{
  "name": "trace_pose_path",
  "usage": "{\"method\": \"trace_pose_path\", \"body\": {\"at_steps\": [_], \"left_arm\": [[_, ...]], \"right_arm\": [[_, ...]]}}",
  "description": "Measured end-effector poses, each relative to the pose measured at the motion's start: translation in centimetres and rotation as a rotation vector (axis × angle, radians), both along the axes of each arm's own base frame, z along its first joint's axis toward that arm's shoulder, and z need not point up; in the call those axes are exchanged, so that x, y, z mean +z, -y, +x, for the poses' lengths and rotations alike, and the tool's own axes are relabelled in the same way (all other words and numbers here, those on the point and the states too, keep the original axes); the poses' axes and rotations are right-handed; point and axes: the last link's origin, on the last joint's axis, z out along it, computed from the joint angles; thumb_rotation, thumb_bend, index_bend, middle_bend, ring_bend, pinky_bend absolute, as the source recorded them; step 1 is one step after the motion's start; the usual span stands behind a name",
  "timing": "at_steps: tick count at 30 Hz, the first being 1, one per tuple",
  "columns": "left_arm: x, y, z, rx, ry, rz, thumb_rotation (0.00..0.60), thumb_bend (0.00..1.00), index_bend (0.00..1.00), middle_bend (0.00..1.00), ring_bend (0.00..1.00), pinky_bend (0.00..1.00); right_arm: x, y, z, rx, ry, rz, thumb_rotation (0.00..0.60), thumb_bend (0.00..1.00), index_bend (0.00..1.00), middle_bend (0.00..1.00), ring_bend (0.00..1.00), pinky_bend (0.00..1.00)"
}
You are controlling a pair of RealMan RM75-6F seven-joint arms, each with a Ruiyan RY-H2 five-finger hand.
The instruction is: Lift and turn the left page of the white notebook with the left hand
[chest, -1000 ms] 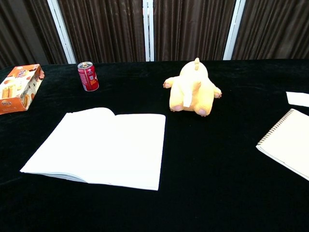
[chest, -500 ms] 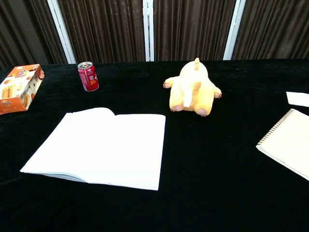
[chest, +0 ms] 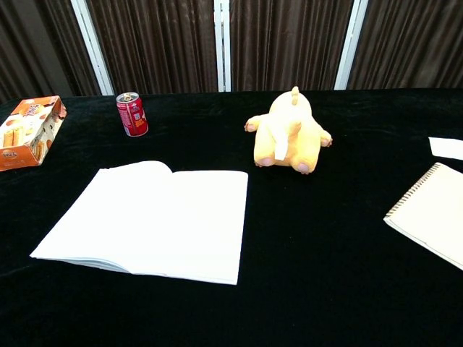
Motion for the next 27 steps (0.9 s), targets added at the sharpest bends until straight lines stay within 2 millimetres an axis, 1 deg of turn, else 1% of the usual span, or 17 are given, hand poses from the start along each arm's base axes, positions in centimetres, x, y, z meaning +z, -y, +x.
{"method": "trace_pose_path", "body": {"at_steps": [9, 12, 18, 27], "left_arm": [[-4.9, -1.6, 1.8, -0.044, -0.081, -0.095, 0.600, 0.16, 0.00, 0.00, 0.00, 0.00], [-6.3, -2.1, 2.2, -0.046, -0.098, -0.117, 0.600, 0.16, 0.00, 0.00, 0.00, 0.00], [-7.9, -2.7, 2.8, -0.042, -0.098, -0.138, 0.600, 0.17, 0.00, 0.00, 0.00, 0.00], [-9.5, -3.3, 3.3, -0.047, -0.112, -0.155, 0.600, 0.18, 0.00, 0.00, 0.00, 0.00]], "right_arm": [[0.3, 0.0, 0.0, -0.006, 0.014, -0.004, 0.600, 0.04, 0.00, 0.00, 0.00, 0.00], [0.4, 0.0, 0.0, -0.007, 0.017, -0.004, 0.600, 0.04, 0.00, 0.00, 0.00, 0.00], [0.4, 0.0, 0.0, -0.006, 0.019, -0.003, 0.600, 0.05, 0.00, 0.00, 0.00, 0.00], [0.3, 0.0, 0.0, -0.007, 0.017, 0.000, 0.600, 0.04, 0.00, 0.00, 0.00, 0.00]]}}
